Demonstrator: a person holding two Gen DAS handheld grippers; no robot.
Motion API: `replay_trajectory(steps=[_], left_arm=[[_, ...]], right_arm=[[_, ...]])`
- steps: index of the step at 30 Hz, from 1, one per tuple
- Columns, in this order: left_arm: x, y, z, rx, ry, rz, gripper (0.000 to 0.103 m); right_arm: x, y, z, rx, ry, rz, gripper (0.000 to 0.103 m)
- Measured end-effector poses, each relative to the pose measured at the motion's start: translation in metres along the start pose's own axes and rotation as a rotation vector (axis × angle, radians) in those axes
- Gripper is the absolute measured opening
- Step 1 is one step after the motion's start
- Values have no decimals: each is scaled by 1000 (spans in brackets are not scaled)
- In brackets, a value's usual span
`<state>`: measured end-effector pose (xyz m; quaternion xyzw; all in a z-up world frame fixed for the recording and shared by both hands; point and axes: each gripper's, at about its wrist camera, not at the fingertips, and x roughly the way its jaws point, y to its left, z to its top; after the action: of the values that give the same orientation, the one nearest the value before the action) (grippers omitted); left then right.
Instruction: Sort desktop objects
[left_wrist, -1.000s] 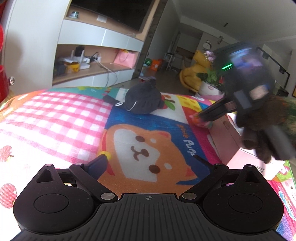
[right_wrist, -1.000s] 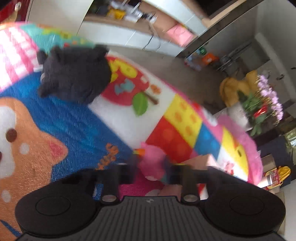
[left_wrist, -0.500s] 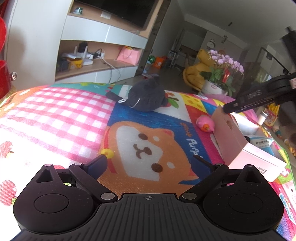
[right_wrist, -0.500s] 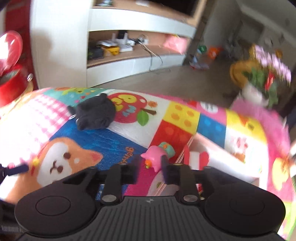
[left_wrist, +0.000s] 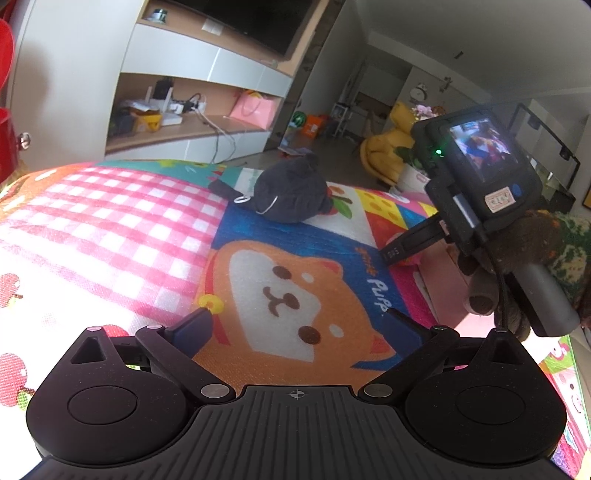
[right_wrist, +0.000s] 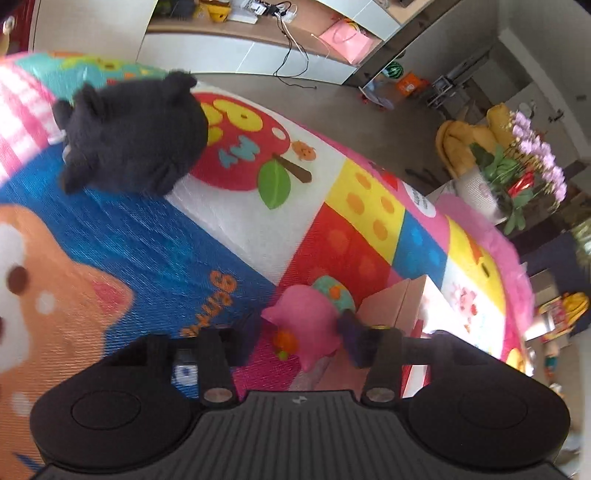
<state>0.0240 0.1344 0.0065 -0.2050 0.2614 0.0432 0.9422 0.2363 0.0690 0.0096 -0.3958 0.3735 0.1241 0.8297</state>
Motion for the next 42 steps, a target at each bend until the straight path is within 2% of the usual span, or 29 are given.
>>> replay_trajectory(steps=[2,5,8,11,14,18,21,23,24,26,28,30,32,37,38,39,40,42], left_arm=[[0,0,0,-2,1,2,101],[1,0,0,-4,4,6,101],[1,0,0,-6,8,12,101],[2,-1,0,0,13,19,101],[3,-2,-1,8,19,26,101],[5,-9,0,47,29,53,101],[10,-22,6,138,12,50,101],[17,-36,17,239,-42,90,101],[22,-42,24,286,-71,107,101],[38,-52,38,373,-115,130,102],[63,-59,54,421,-110,163,102],[88,-61,68,422,-103,178,102],[111,-63,79,427,-95,185,102],[152,-65,89,485,-43,281,101],[154,-65,89,497,-33,292,100],[154,-64,89,506,-26,295,86],[153,-63,89,513,-18,293,78],[146,-61,88,526,-13,278,75]], right_arm=[[-4,-3,-4,9,-26,-2,36],[-26,-16,-13,53,-88,39,34],[-75,-35,-35,127,-172,165,34],[-130,-52,-78,169,-255,305,34],[-168,-62,-129,187,-304,371,34],[-183,-68,-196,240,-298,344,35],[-174,-62,-233,278,-258,264,37],[-166,-58,-251,304,-247,208,50],[-163,-58,-258,334,-242,205,61],[-161,-62,-273,413,-250,245,69],[-163,-65,-283,486,-269,281,82],[-166,-65,-293,542,-303,274,91],[-166,-63,-303,587,-321,239,95],[-164,-65,-315,652,-319,213,99],[-165,-66,-318,662,-320,211,99],[-165,-67,-320,673,-322,209,101],[-165,-68,-322,685,-322,205,101],[-163,-70,-325,717,-323,203,103]])
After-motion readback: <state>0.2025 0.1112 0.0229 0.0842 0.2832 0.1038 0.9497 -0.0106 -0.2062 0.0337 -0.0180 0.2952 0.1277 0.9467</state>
